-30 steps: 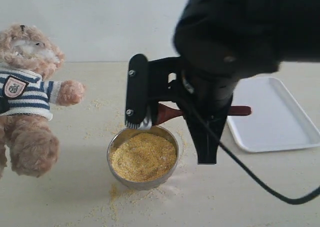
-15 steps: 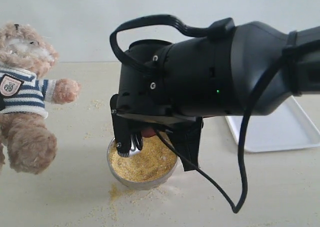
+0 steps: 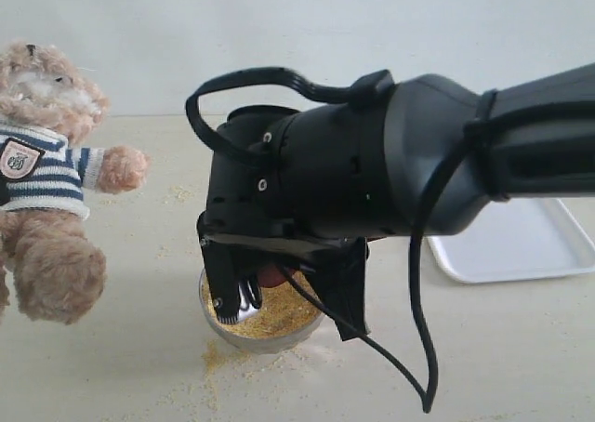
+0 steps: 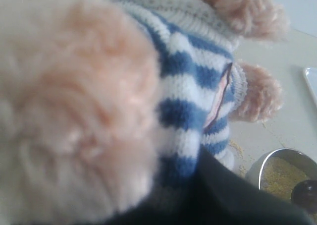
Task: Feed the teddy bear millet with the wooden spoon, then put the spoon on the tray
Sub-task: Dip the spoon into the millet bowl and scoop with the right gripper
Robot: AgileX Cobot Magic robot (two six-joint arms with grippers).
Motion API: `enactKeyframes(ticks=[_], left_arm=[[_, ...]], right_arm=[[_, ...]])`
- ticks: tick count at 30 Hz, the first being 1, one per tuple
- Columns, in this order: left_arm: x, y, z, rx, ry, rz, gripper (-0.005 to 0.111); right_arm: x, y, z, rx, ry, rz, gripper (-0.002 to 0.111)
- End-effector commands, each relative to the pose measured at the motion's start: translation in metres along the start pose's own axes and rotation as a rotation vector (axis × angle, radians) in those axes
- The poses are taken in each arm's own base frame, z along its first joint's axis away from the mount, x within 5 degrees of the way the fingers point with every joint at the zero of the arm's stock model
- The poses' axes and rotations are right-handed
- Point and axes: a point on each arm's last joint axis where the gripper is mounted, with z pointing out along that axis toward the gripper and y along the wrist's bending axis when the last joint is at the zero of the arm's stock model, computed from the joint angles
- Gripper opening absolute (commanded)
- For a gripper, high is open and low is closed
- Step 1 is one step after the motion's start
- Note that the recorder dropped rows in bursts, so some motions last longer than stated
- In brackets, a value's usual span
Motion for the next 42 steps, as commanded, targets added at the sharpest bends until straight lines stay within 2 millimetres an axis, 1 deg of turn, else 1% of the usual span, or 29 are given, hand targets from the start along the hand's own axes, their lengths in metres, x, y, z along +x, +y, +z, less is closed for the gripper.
enactKeyframes(ticks=[1, 3, 6, 10, 17, 21, 23, 26, 31, 38, 42], left_arm=[[-0.002, -0.001, -0.002, -0.001, -0.02, -0.009, 0.005], [-0.002, -0.001, -0.002, -0.001, -0.02, -0.009, 0.005], [-0.002, -0.001, -0.002, 0.001, -0.019, -0.009, 0.005], [-0.002, -0.001, -0.002, 0.001, -0.019, -0.009, 0.005], [-0.002, -0.001, -0.002, 0.001, -0.019, -0.009, 0.005], [-0.002, -0.001, -0.002, 0.004, -0.017, -0.008, 0.005], [-0.002, -0.001, -0.002, 0.004, -0.017, -0.008, 0.005], [-0.002, -0.001, -0.002, 0.004, -0.017, -0.008, 0.005], [-0.001, -0.001, -0.002, 0.007, -0.015, -0.008, 0.005], [-0.001, -0.002, -0.002, 0.017, -0.009, -0.008, 0.005], [-0.001, -0.002, -0.002, 0.017, -0.009, -0.008, 0.005]], right_arm=[[-0.011, 0.008, -0.003, -0.003, -0.008, -0.058, 0.0], [-0.017, 0.013, -0.002, -0.007, -0.002, -0.089, 0.0], [-0.02, 0.016, -0.002, -0.012, 0.0, -0.087, 0.0], [-0.018, 0.018, -0.001, -0.026, 0.035, -0.075, 0.0], [-0.02, 0.02, -0.001, -0.052, 0.012, -0.041, 0.0], [-0.021, 0.012, -0.001, 0.041, 0.001, 0.034, 0.0], [-0.02, 0.009, -0.001, 0.078, 0.007, 0.038, 0.0], [-0.02, 0.008, -0.002, 0.083, 0.015, 0.013, 0.0], [-0.021, 0.014, 0.005, 0.045, 0.055, -0.008, 0.0], [-0.026, 0.021, 0.007, -0.03, 0.007, 0.031, 0.0], [-0.026, 0.022, 0.007, -0.038, 0.005, 0.052, 0.0]])
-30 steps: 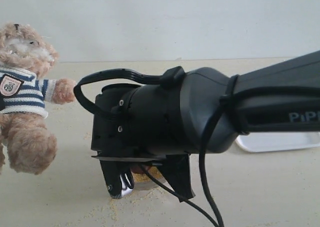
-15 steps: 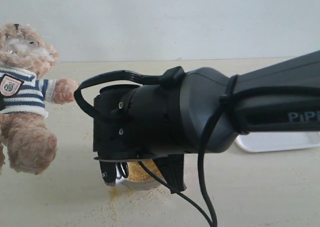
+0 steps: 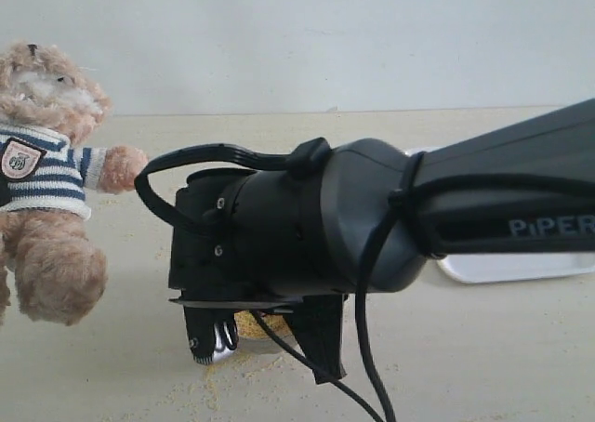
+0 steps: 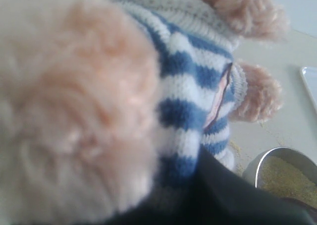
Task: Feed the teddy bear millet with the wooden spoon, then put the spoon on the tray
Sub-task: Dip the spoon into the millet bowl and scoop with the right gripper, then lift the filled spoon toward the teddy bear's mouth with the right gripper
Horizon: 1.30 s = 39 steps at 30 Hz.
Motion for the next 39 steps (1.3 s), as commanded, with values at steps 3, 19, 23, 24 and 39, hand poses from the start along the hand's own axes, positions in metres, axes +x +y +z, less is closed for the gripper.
enactKeyframes(ticks=[3, 19, 23, 24, 39], left_arm=[[-0.001, -0.002, -0.002, 0.011, -0.011, -0.005, 0.005], [0.002, -0.005, -0.002, 0.052, 0.019, 0.006, 0.005], [0.013, -0.008, -0.002, 0.103, 0.087, 0.022, 0.005], [0.018, -0.009, -0.002, 0.115, 0.113, 0.025, 0.005], [0.07, -0.022, -0.008, 0.334, 0.385, -0.097, 0.005]], right_arm=[[-0.002, -0.01, -0.009, -0.02, -0.049, 0.107, 0.0], [0.043, -0.044, -0.021, -0.302, -0.157, 0.381, 0.0], [0.067, -0.051, -0.031, -0.357, -0.159, 0.425, 0.0], [0.074, -0.053, -0.033, -0.367, -0.156, 0.442, 0.0], [0.104, -0.064, -0.063, -0.354, -0.272, 0.545, 0.0]])
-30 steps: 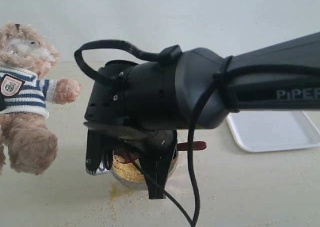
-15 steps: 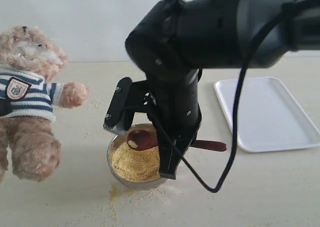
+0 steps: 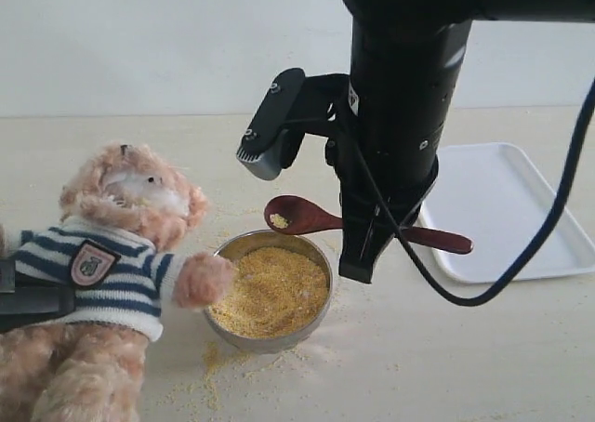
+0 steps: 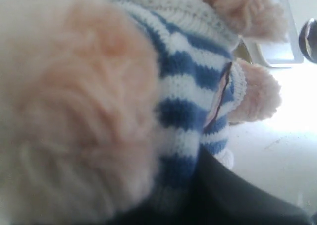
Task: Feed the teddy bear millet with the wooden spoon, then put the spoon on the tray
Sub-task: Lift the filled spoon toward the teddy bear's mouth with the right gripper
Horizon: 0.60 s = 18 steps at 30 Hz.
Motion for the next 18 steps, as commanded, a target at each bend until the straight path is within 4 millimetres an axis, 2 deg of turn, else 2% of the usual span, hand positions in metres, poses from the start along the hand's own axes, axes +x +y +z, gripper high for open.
enactKeyframes(ticks=[1, 6, 10, 15, 18], left_arm=[[0.012, -0.005, 0.0, 0.066, 0.051, -0.025, 0.005], [0.023, 0.001, 0.005, 0.052, 0.044, -0.096, 0.005], [0.025, 0.002, 0.006, 0.055, 0.032, -0.112, 0.005], [0.023, 0.0, 0.006, 0.08, 0.007, -0.112, 0.005], [0.023, -0.001, 0.006, 0.085, 0.006, -0.108, 0.005]], right_arm=[[-0.001, 0.0, -0.012, -0.008, -0.074, 0.015, 0.0], [-0.01, 0.001, -0.023, -0.047, -0.155, 0.046, 0.0], [-0.022, -0.004, -0.039, -0.04, -0.252, 0.076, 0.0], [-0.045, -0.004, -0.045, -0.089, -0.303, 0.087, 0.0], [-0.066, 0.006, -0.044, -0.098, -0.314, 0.044, 0.0]])
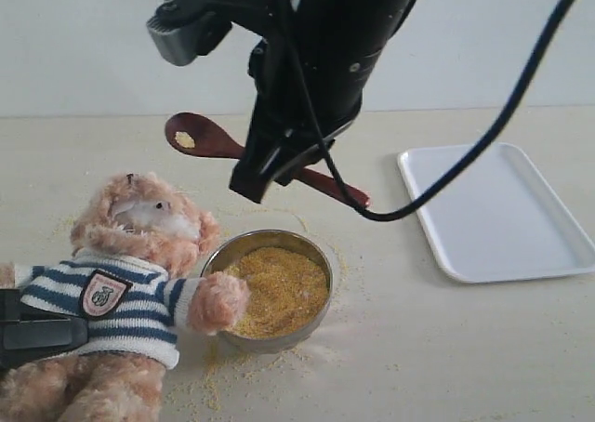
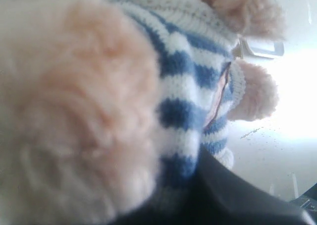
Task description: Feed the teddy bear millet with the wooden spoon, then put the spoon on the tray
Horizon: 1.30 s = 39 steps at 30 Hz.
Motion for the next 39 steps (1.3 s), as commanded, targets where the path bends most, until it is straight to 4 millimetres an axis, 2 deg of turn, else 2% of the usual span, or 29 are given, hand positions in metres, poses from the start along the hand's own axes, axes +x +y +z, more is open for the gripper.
enactKeyframes(ticks=[1, 7, 15, 17, 25, 28, 39], left_arm=[[-0.001, -0.003, -0.001, 0.028, -0.019, 0.001, 0.005], [-0.001, -0.004, -0.001, 0.03, -0.02, -0.001, 0.005], [-0.001, -0.004, -0.001, 0.03, -0.02, -0.001, 0.005], [-0.001, -0.004, -0.001, 0.03, -0.02, -0.001, 0.005], [0.0, -0.005, -0.001, 0.046, -0.011, 0.011, 0.005], [0.0, -0.005, -0.001, 0.046, -0.011, 0.011, 0.005], [0.0, -0.005, -0.001, 0.046, -0.011, 0.011, 0.005]], right_arm=[[-0.024, 0.017, 0.012, -0.038, -0.01, -0.043, 0.0], [-0.033, 0.028, 0.036, -0.017, 0.042, -0.12, 0.0], [-0.045, 0.05, 0.035, 0.242, 0.076, -0.372, 0.0], [-0.047, 0.057, 0.04, 0.305, 0.112, -0.435, 0.0], [-0.054, 0.076, 0.057, 0.512, 0.21, -0.55, 0.0], [-0.057, 0.081, 0.057, 0.577, 0.214, -0.57, 0.0], [-0.058, 0.088, 0.059, 0.614, 0.235, -0.604, 0.0]])
